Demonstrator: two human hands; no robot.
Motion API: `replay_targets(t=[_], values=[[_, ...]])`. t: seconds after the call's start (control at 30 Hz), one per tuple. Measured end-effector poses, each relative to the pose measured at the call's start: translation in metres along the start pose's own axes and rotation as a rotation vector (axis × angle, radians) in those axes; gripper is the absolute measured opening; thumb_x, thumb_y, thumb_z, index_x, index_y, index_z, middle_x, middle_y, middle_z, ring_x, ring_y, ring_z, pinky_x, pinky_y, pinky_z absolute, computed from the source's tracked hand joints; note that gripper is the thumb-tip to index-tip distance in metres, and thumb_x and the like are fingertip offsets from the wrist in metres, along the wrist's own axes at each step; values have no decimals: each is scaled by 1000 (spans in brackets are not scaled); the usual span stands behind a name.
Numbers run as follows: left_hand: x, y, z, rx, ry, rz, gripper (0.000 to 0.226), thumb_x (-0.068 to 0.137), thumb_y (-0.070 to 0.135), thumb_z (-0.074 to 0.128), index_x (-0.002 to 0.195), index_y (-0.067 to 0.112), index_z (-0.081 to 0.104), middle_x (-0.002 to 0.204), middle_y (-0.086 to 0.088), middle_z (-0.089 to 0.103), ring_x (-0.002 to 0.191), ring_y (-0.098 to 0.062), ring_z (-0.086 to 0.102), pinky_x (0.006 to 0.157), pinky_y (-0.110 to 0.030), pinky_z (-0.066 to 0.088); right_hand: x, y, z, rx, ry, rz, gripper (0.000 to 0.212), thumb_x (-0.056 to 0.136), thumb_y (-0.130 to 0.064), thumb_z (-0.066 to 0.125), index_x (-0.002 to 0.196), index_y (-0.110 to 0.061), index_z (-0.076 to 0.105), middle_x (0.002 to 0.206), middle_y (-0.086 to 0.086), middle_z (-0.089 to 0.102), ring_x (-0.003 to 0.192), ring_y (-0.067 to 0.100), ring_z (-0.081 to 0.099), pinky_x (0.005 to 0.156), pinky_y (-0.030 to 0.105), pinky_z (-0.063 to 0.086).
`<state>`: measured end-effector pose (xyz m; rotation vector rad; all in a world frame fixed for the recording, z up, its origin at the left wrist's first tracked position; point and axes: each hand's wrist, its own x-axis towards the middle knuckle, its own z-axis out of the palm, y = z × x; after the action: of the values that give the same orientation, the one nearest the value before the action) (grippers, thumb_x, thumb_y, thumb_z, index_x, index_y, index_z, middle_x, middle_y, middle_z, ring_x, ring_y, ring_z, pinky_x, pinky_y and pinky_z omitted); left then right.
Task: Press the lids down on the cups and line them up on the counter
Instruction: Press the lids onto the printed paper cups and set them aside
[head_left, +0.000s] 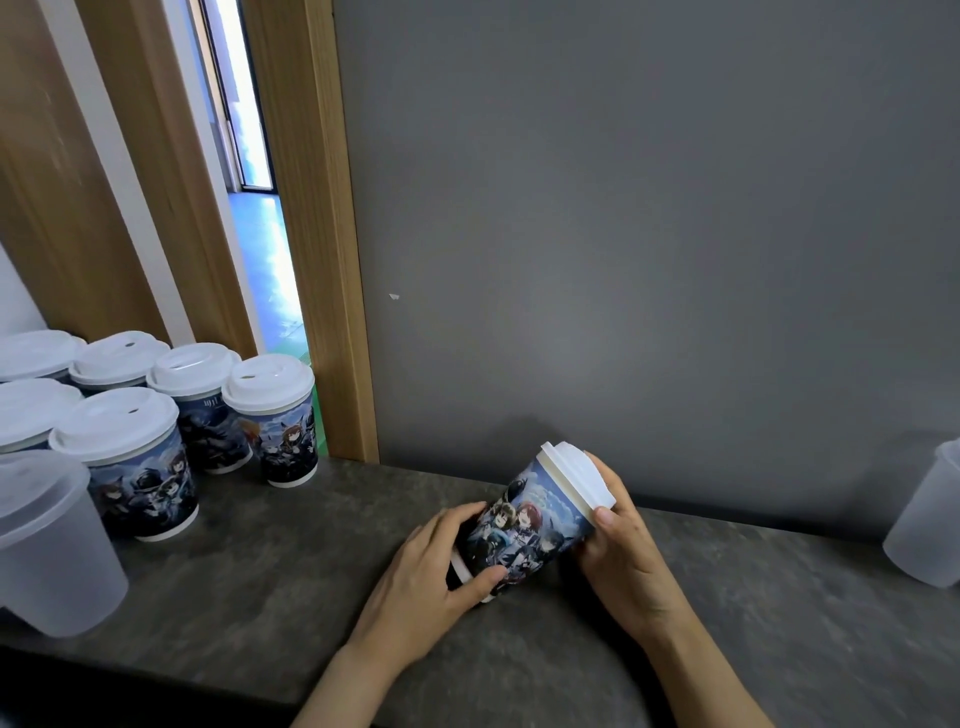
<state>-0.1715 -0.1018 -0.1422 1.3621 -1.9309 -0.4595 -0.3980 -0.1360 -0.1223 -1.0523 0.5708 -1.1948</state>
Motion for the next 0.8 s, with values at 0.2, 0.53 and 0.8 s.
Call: replay_targets(t=[0.2,0.53,0.8], values=[[-2,3,2,228,179,81,77,69,70,67,132,27,54,111,15,48,91,-9,51,81,-27,50,1,2,4,-34,14,19,93,59,-43,91,141,-22,51,143,13,54,123,28,57,100,41,47],[-1,1,0,67,31,24,62,85,73,40,141,45,37,130,34,43,116,15,39,99,-12,34,1,0,1,-61,49,27,94,52,-46,91,136,-26,56,137,13,59,117,29,61,98,47,49],[-2,3,-1,150,159,74,71,69,69,70,130,39,48,116,24,48,103,0,48,90,-19,42,2,1,3,-63,50,41,105,52,-47,92,143,-20,46,142,18,53,128,39,53,102,52,44]])
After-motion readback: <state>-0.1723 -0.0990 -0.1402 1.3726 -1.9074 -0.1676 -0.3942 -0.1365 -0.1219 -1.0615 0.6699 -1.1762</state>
